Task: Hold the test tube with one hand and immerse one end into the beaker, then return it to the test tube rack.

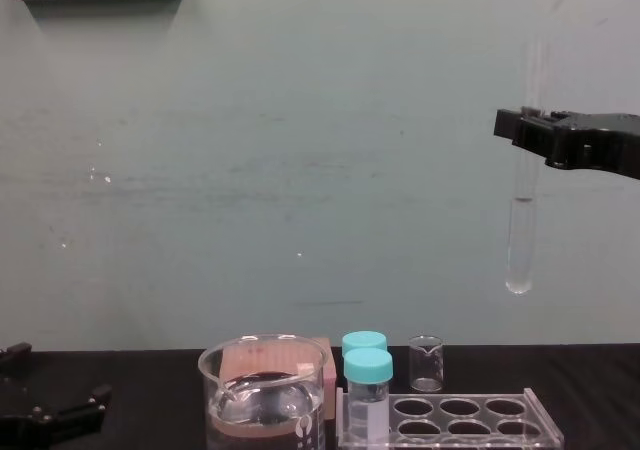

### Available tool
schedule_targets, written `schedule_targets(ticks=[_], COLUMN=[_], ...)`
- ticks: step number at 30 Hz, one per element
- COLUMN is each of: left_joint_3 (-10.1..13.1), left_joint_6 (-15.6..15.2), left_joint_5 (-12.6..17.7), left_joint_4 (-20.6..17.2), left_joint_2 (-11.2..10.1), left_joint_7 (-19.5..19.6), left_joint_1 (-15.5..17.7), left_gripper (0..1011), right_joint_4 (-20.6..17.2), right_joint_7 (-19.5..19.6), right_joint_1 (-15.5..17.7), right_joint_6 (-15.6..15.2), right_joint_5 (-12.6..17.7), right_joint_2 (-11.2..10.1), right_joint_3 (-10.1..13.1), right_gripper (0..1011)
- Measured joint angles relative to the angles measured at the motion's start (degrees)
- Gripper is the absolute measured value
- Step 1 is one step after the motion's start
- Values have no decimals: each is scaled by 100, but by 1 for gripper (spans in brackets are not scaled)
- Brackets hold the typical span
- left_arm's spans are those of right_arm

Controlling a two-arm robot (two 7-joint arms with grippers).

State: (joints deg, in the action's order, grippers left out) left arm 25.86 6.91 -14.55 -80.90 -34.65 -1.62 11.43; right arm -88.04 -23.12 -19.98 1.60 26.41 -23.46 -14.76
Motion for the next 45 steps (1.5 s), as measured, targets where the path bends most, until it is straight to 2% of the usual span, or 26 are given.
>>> schedule_targets(ticks=[41, 45], left_joint_3=[0, 0], left_joint_6=[0, 0], left_joint_5=[0, 0], left_joint_4=[0, 0], left_joint_2=[0, 0], left_joint_7=[0, 0], left_joint_1=[0, 0], left_gripper=[1000, 1000], right_joint_4=[8, 106], right_joint_7=[-18, -81], right_joint_1=[19, -99], right_joint_6=[-97, -91], right_joint_5=[16, 0], right_joint_2=[-27, 22], right_joint_3=[-54, -146], right_gripper=[226, 226])
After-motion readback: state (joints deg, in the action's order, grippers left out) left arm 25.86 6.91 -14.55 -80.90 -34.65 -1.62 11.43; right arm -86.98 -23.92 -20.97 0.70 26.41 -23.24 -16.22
